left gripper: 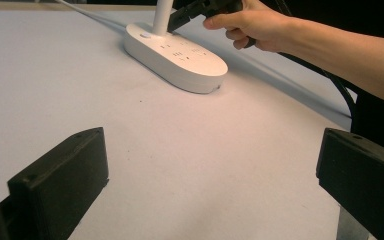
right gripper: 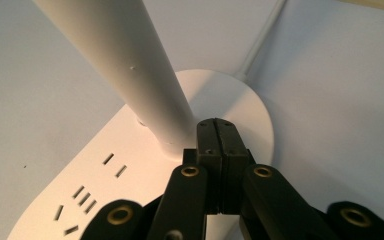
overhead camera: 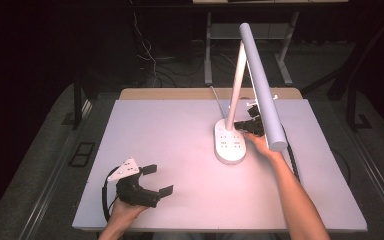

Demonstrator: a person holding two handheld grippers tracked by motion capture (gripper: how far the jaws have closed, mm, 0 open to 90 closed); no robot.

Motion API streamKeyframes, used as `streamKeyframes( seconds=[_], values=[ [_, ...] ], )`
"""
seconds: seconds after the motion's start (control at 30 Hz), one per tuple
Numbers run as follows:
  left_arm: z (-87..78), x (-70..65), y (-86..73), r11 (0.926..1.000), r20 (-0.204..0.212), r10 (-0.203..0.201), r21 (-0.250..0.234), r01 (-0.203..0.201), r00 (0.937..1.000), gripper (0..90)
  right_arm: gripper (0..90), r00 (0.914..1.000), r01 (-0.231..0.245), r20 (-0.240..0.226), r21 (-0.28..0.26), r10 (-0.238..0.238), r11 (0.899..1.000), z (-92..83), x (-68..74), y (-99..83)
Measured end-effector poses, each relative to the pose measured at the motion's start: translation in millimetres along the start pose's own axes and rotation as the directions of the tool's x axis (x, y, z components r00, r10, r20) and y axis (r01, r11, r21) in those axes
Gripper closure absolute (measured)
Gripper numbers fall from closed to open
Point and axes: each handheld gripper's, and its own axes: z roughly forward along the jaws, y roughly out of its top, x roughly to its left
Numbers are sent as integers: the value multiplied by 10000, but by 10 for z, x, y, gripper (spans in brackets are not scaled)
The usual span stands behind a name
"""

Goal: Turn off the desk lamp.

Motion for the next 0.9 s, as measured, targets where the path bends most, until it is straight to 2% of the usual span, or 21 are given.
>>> streamKeyframes(
  seconds=[0.2,0.43,0.47,0.67,0.9],
  values=[
    [1,-7,1,10000,6,57,25,-57,10000,0,900,9998,-140,-135,-60,139,9999,-2,-35,-11],
    [-3,-20,1,10000,-4,34,-18,-34,10000,0,900,9998,-183,-105,-124,182,9998,-2,-36,-33],
    [-5,-24,0,10000,-6,33,-20,-33,10000,0,900,9998,-212,8,-130,212,9997,-3,-6,-45],
    [7,-21,-3,10000,16,50,23,-50,10000,0,900,9995,-307,-45,-358,305,9989,-6,-6,-79],
    [1,-3,-2,10000,-35,28,16,-28,10000,0,900,9995,-307,-78,-310,305,9990,-24,-2,-63]
  ],
)
